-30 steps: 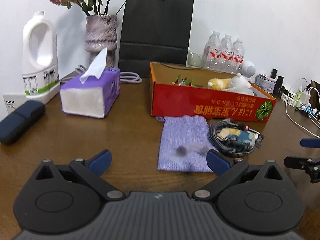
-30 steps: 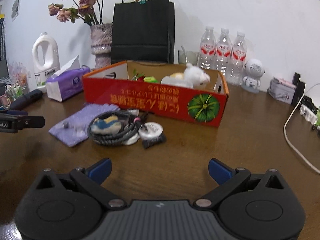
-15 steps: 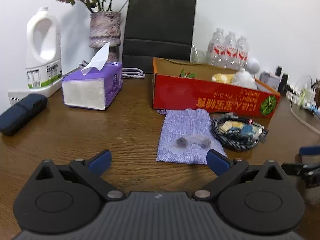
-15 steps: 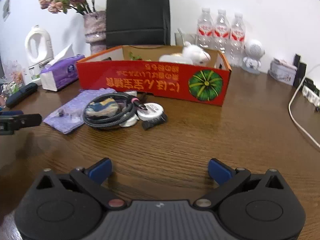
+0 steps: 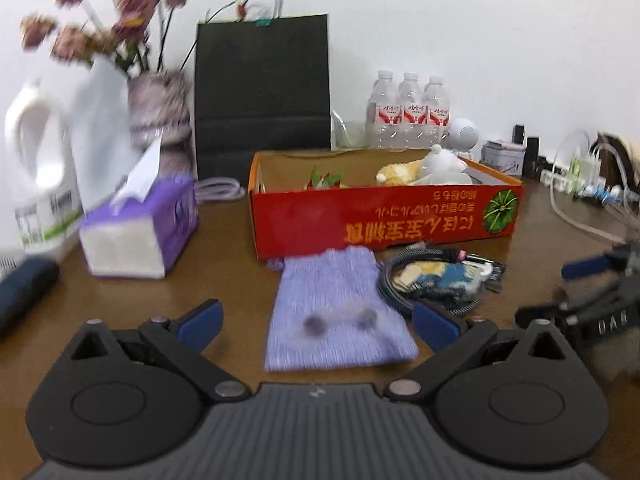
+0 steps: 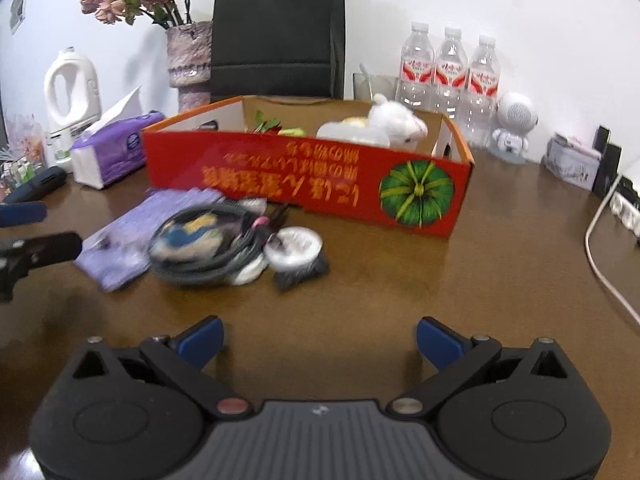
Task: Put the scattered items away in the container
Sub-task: 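Move the left gripper to the lavender cloth and close on it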
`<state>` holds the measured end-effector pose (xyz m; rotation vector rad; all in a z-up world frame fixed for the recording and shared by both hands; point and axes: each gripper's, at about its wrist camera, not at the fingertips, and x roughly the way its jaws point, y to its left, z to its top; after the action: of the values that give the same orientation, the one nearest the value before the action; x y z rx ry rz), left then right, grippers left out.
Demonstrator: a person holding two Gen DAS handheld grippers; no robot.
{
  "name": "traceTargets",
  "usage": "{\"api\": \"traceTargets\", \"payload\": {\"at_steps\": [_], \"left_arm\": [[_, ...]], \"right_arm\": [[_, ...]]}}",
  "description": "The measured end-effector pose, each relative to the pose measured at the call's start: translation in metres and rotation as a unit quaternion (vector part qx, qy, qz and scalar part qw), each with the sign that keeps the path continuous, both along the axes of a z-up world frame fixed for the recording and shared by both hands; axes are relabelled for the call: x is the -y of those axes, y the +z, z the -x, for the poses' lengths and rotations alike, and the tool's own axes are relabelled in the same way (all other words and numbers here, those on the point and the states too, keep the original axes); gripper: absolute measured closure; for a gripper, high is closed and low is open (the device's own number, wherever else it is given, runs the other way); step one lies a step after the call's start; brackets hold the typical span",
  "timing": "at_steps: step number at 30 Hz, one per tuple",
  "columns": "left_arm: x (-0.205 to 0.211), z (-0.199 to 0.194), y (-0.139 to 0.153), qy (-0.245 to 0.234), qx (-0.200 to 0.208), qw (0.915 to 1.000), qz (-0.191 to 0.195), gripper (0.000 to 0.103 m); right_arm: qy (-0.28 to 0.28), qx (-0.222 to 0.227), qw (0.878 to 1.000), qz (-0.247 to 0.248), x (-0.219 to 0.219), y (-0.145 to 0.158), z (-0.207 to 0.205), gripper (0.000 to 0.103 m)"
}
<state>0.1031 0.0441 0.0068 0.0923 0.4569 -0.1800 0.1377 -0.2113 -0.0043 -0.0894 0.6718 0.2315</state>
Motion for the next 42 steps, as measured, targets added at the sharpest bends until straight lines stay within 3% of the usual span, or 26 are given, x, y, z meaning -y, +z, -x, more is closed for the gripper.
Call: {"api": "traceTargets", "payload": {"at_steps": [2, 4, 6, 11, 13, 17, 24, 26, 28, 42], "left_arm": [[0.000, -0.012, -0.002, -0.001, -0.018, 0.9998, 0.003, 0.021], [-0.002, -0.024, -0.005, 0.000, -0.043, 0.9990, 0.012, 0.044], [-0.004, -0.032, -0.008, -0.002, -0.063, 0.9978, 0.019, 0.053], [-0.008, -0.038, -0.013, -0.007, -0.090, 0.9953, 0.034, 0.053], [-0.009, -0.040, -0.014, -0.006, -0.095, 0.9947, 0.038, 0.054], [-0.008, -0.039, -0.013, -0.005, -0.096, 0.9946, 0.039, 0.054], [-0.004, -0.039, -0.013, -0.005, -0.096, 0.9950, 0.028, 0.053], [-0.006, -0.040, -0.013, 0.003, -0.095, 0.9949, 0.036, 0.064], [-0.011, -0.041, -0.013, 0.014, -0.094, 0.9943, 0.048, 0.083], [-0.010, 0.002, 0.003, 0.007, -0.040, 0.9967, 0.071, 0.084]], "right_arm": [[0.005, -0.005, 1.000, 0.001, -0.002, -0.002, -0.012, 0.007], [0.009, -0.004, 1.000, -0.001, -0.003, -0.002, -0.020, 0.014], [0.011, 0.003, 1.000, 0.004, -0.004, -0.001, -0.024, 0.020], [0.036, 0.004, 0.999, -0.009, -0.002, 0.002, -0.034, 0.046], [0.041, 0.004, 0.999, -0.010, -0.003, 0.002, -0.036, 0.050], [0.054, 0.005, 0.998, -0.013, -0.004, 0.003, -0.034, 0.074], [0.060, 0.009, 0.998, -0.017, -0.005, 0.003, -0.025, 0.081], [0.053, 0.009, 0.998, -0.024, -0.002, 0.003, -0.022, 0.081], [0.046, 0.010, 0.998, -0.028, -0.001, 0.003, -0.019, 0.081], [0.019, 0.047, 0.997, -0.056, 0.008, 0.016, 0.019, 0.081]]}}
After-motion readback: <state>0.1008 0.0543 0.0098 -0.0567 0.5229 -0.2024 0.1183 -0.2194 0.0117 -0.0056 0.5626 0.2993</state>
